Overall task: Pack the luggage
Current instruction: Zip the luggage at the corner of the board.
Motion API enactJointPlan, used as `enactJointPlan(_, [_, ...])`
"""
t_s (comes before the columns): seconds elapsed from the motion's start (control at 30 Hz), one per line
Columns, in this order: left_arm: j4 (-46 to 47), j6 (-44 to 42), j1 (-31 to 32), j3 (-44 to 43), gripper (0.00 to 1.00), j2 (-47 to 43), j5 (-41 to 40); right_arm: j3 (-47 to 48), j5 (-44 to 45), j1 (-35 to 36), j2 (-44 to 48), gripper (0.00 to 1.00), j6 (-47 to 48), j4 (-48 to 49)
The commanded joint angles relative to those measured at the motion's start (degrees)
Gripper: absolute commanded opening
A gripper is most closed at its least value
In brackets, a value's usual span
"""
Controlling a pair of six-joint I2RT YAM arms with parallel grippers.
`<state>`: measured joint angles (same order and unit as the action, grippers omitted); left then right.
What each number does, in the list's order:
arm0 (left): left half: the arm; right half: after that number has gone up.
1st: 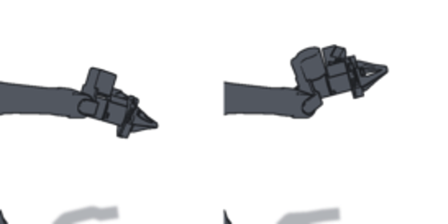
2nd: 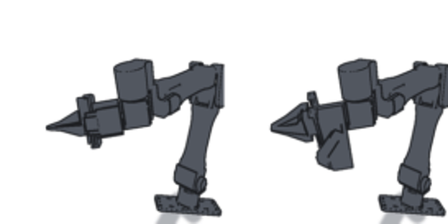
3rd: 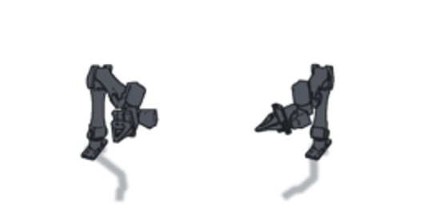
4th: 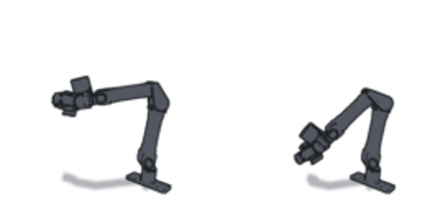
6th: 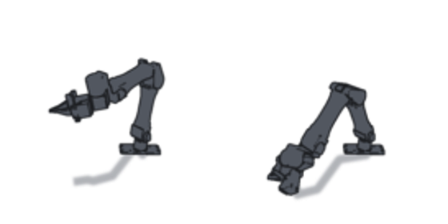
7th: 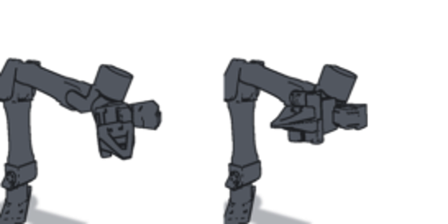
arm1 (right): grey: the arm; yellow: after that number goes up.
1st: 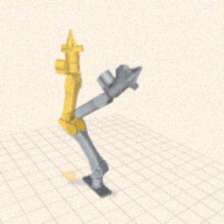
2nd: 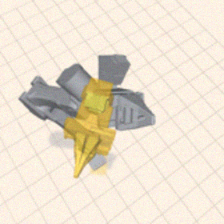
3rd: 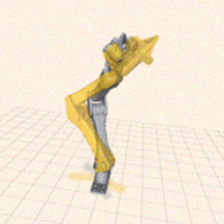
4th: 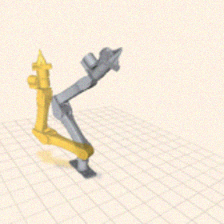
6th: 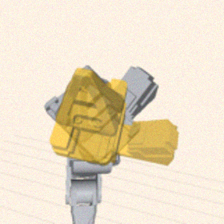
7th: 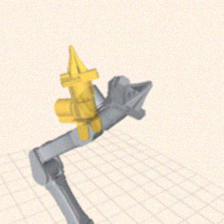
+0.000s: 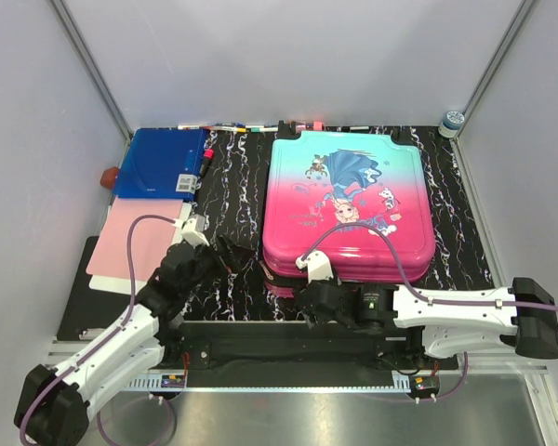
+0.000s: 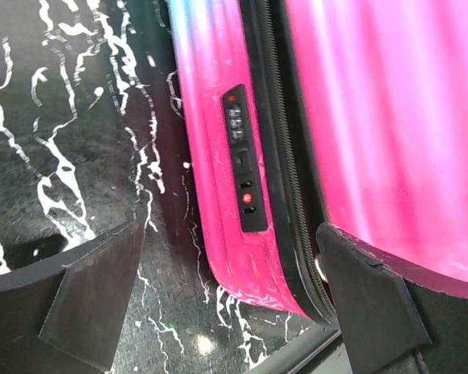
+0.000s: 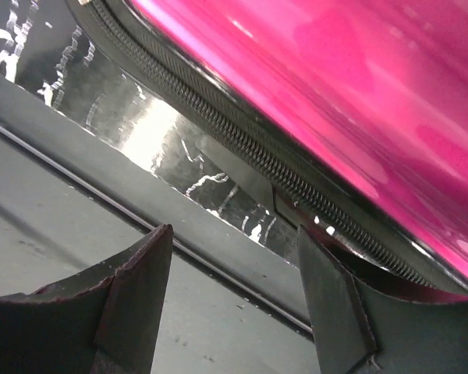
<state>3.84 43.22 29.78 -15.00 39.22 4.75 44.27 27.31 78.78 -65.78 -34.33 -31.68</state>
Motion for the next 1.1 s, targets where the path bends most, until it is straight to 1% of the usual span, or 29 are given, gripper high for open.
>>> enactJointPlan(0.0, [5.04, -4.81, -0.69, -3.45, 0.99, 1.29, 6.93, -2.26, 2.84, -3.20, 1.35, 0.72, -4.87, -1.80])
enactJointPlan(0.17, [7.59, -5.34, -0.69, -3.54, 0.99, 3.93, 7.90, -3.66, 3.19, -3.28, 3.64, 0.72, -7.59, -1.54])
enactJointPlan(0.37, [5.75, -4.11, -0.69, -5.21, 0.99, 9.20, 5.45, -3.58, 4.07, -3.37, 4.17, 0.72, -8.13, -1.01])
enactJointPlan(0.6, [2.06, -5.25, -0.69, -7.75, 0.99, 11.40, 2.19, -3.05, 4.68, -3.29, 3.90, 0.72, -7.86, -0.31])
enactJointPlan(0.7, [-2.76, -6.65, -0.69, -10.83, 0.99, 13.68, 0.00, -2.70, 4.68, -3.37, 3.64, 0.72, -7.86, -0.05])
enactJointPlan(0.83, [-3.66, -7.71, -0.69, -12.94, 0.99, 16.14, 0.35, -3.05, 4.86, -3.37, 3.90, 0.72, -7.95, 0.57])
enactJointPlan(0.93, [-6.64, -8.59, -0.69, -13.82, 0.99, 17.73, -0.27, -3.14, 4.86, -3.29, 4.08, 0.72, -8.12, 0.74])
enactJointPlan(1.07, [-7.79, -9.29, -0.60, -14.00, 0.99, 19.05, 1.31, -3.58, 5.38, -3.29, 4.87, 0.72, -8.48, 0.92])
